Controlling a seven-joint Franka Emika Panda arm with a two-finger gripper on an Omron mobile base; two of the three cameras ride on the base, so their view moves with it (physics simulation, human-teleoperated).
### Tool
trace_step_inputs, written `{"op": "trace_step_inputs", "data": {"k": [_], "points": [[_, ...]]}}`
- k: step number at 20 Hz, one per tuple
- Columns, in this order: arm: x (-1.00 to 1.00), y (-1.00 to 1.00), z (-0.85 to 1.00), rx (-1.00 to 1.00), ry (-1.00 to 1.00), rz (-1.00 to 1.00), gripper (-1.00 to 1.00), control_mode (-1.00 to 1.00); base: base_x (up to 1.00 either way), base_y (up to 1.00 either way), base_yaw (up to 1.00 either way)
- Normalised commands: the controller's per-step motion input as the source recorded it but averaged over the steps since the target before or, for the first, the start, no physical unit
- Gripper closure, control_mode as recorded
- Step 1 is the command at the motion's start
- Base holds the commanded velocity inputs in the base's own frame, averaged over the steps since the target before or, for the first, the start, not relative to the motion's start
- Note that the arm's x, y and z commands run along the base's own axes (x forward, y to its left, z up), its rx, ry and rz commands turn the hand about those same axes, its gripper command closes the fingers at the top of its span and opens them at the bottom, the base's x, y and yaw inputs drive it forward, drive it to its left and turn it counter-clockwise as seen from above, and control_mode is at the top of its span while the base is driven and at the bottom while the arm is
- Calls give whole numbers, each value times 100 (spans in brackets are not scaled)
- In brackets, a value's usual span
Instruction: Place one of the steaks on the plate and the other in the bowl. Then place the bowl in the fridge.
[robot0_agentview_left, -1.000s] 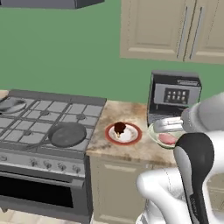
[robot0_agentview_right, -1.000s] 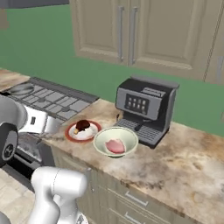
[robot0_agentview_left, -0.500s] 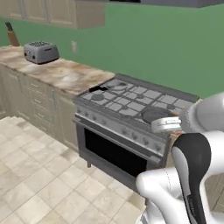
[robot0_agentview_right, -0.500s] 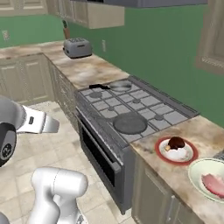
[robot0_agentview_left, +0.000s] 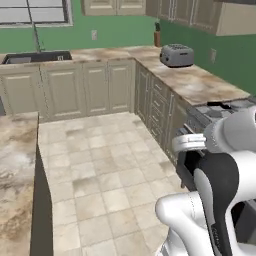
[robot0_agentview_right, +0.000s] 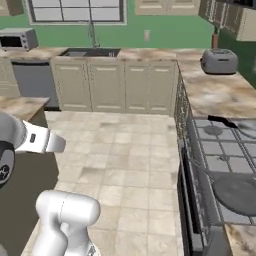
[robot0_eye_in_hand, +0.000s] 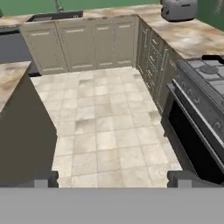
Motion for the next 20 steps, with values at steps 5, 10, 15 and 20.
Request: {"op": "trace_step_inputs", "data": {"k": [5,10,15,20], "points": [[0,0,0,0,0,0,-100,100,100,0,72],[0,0,0,0,0,0,-100,100,86,0,83],[0,0,0,0,0,0,-100,100,18,0,98],[0,0,0,0,0,0,-100,100,0,2,100]]}}
